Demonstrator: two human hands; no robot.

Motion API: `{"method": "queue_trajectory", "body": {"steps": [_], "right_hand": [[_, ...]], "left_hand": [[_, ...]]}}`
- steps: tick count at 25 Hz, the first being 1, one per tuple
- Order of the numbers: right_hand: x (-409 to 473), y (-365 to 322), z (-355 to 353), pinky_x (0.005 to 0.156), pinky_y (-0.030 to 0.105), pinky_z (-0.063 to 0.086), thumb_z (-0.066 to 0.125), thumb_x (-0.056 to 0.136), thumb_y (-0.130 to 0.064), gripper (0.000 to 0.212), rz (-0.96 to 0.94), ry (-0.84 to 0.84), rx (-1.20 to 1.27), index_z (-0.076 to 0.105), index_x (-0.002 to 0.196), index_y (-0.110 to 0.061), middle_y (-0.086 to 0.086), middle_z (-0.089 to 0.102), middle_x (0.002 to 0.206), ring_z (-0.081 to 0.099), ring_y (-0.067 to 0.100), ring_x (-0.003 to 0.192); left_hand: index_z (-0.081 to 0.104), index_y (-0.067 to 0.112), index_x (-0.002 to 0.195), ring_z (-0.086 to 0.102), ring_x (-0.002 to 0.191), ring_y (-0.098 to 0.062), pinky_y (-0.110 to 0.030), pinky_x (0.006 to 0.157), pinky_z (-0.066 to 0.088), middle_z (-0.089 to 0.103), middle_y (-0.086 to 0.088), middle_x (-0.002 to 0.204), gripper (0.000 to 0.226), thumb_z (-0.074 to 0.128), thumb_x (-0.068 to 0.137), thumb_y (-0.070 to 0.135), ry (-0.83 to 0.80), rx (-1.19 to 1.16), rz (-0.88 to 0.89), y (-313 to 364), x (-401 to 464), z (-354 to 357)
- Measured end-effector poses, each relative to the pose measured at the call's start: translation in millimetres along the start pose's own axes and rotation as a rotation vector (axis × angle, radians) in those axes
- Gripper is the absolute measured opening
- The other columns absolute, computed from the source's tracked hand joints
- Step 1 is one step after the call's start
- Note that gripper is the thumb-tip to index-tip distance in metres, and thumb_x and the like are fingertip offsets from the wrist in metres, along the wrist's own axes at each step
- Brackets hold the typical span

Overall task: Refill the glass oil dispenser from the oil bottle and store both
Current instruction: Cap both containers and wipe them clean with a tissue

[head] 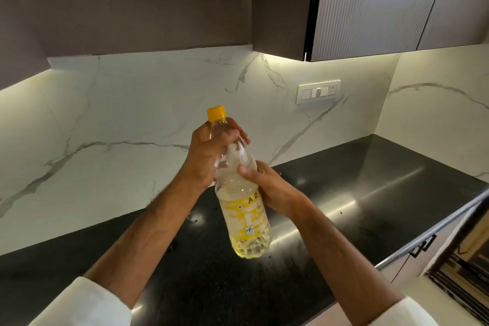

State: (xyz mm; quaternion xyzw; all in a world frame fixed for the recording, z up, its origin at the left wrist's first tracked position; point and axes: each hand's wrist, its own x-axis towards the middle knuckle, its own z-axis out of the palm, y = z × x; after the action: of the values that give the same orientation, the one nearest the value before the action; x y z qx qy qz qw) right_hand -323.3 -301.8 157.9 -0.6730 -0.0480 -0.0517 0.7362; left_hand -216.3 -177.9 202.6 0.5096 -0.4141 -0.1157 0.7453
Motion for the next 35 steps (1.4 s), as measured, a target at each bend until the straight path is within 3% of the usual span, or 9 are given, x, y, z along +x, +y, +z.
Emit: {"method": "queue_trajectory", "body": {"steps": [5, 9, 11, 17, 20, 22, 24, 30, 35], "right_hand": [[9, 13, -7, 0.113, 0.052, 0.042, 0.043, 0.086, -0.084, 0.096, 0.213, -0.176, 0.515, 0.061, 0.138, -0.004, 0.022, 0.068, 0.129, 0.067, 0.037, 0.117], [3, 35, -13, 0.116, 0.058, 0.038, 0.056, 0.092, -0.071, 0.089, 0.273, -0.085, 0.518, 0.055, 0.144, 0.001, 0.027, 0.056, 0.144, 0.058, 0.044, 0.128], [2, 36, -15, 0.122, 0.060, 0.032, 0.066, 0.085, -0.073, 0.095, 0.279, 0.052, 0.337, 0.051, 0.148, -0.003, 0.027, 0.048, 0.153, 0.048, 0.044, 0.140], [-21, 5, 7, 0.104, 0.043, 0.055, 0.033, 0.102, -0.060, 0.051, -0.019, 0.163, -0.264, 0.059, 0.135, -0.031, 0.004, 0.072, 0.130, 0.070, 0.019, 0.118], [-33, 33, 35, 0.123, 0.045, 0.034, 0.031, 0.109, -0.054, 0.053, -0.259, 0.282, -0.650, 0.022, 0.161, -0.045, -0.007, 0.034, 0.167, 0.034, 0.012, 0.153], [-35, 53, 50, 0.131, 0.043, 0.010, 0.028, 0.111, -0.044, 0.062, -0.348, 0.403, -1.038, 0.002, 0.166, -0.030, -0.006, 0.001, 0.174, 0.001, 0.010, 0.160], [-35, 64, 54, 0.131, 0.042, 0.002, 0.026, 0.110, -0.043, 0.065, -0.383, 0.477, -1.135, -0.001, 0.166, -0.022, -0.005, -0.005, 0.174, -0.006, 0.011, 0.160], [-23, 57, 29, 0.112, 0.042, 0.049, 0.035, 0.096, -0.075, 0.071, -0.085, 0.288, -0.210, 0.048, 0.149, -0.029, -0.006, 0.063, 0.142, 0.062, 0.010, 0.129], [-23, 75, 14, 0.116, 0.056, 0.042, 0.023, 0.109, -0.053, 0.060, -0.036, 0.337, 0.015, 0.064, 0.136, -0.019, 0.005, 0.072, 0.129, 0.067, 0.023, 0.124]], "left_hand": [[0.068, 0.010, 0.091, 0.071, 0.085, -0.031, -0.050, 0.089, 0.054, 0.073, -0.007, 0.086, 0.032, 0.085, 0.070, 0.027, -0.067, -0.330, -0.021, 9, 5, 12], [0.069, 0.016, 0.091, 0.071, 0.089, -0.026, -0.050, 0.085, 0.057, 0.072, -0.003, 0.088, 0.042, 0.091, 0.061, 0.036, -0.053, -0.452, -0.022, 22, 14, -2], [0.070, 0.017, 0.090, 0.071, 0.089, -0.026, -0.049, 0.083, 0.057, 0.072, -0.002, 0.088, 0.039, 0.090, 0.062, 0.037, -0.041, -0.394, -0.026, 20, 11, -7], [0.065, 0.013, 0.091, 0.069, 0.090, -0.031, -0.043, 0.075, 0.057, 0.071, -0.006, 0.086, 0.020, 0.071, 0.077, 0.026, 0.182, -0.137, 0.023, 20, 12, -24], [0.066, 0.015, 0.091, 0.069, 0.091, -0.036, -0.046, 0.075, 0.058, 0.071, -0.008, 0.086, 0.012, 0.070, 0.082, 0.022, 0.283, -0.009, 0.100, 23, 14, -28], [0.068, 0.017, 0.089, 0.071, 0.090, -0.035, -0.048, 0.075, 0.059, 0.073, -0.007, 0.087, 0.011, 0.072, 0.082, 0.024, 0.347, 0.058, 0.130, 23, 15, -28], [0.068, 0.018, 0.089, 0.072, 0.088, -0.033, -0.045, 0.073, 0.059, 0.073, -0.005, 0.085, 0.017, 0.074, 0.078, 0.029, 0.384, 0.070, 0.142, 25, 14, -27], [0.066, 0.017, 0.091, 0.069, 0.088, -0.035, -0.043, 0.075, 0.058, 0.073, -0.005, 0.085, 0.018, 0.073, 0.078, 0.027, 0.262, 0.057, 0.164, 31, 8, -28], [0.066, 0.018, 0.090, 0.070, 0.089, -0.032, -0.042, 0.073, 0.057, 0.071, -0.006, 0.086, 0.004, 0.065, 0.086, 0.016, 0.337, -0.020, 0.134, 35, 5, -29]]}}
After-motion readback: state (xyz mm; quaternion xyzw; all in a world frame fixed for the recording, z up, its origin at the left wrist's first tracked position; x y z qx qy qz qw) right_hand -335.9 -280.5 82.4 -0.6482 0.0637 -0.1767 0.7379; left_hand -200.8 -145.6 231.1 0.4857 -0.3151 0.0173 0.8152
